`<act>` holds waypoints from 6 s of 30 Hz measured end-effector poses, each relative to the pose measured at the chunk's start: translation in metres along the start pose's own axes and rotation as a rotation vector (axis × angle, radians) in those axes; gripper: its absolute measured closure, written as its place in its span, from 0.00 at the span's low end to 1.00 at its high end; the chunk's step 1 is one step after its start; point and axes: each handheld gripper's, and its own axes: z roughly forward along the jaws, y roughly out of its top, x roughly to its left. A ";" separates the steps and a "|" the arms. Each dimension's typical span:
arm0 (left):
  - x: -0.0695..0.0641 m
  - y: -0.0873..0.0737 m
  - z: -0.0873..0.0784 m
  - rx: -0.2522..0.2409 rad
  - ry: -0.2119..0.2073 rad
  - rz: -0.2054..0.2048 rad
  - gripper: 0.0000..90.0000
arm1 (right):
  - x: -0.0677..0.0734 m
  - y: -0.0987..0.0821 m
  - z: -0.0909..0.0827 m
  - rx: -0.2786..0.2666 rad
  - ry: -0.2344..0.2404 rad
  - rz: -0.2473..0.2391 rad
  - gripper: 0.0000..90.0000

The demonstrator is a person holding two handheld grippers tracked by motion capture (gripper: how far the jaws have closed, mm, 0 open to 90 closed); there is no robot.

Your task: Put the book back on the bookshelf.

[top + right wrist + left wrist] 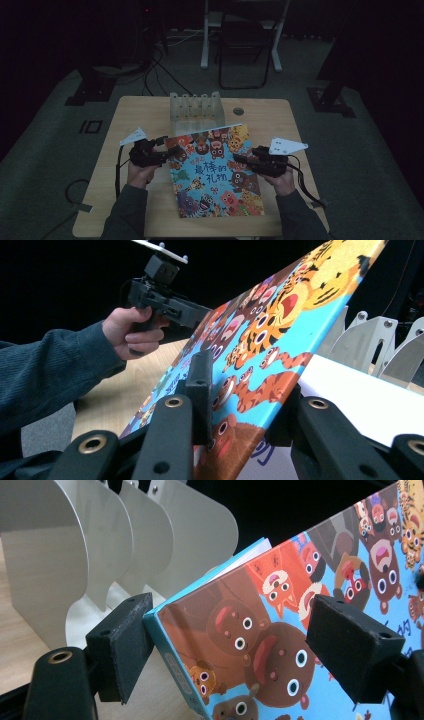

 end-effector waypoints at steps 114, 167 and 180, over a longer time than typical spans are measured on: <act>-0.080 0.009 -0.033 -0.132 -0.104 0.367 0.59 | -0.032 -0.018 -0.045 -0.041 -0.150 -0.027 0.63; -0.076 -0.019 0.024 -0.104 -0.184 0.391 0.60 | -0.030 -0.039 -0.047 -0.034 -0.111 -0.002 0.63; -0.079 -0.023 0.024 -0.108 -0.236 0.408 0.74 | -0.035 -0.051 -0.052 -0.015 -0.119 0.023 0.63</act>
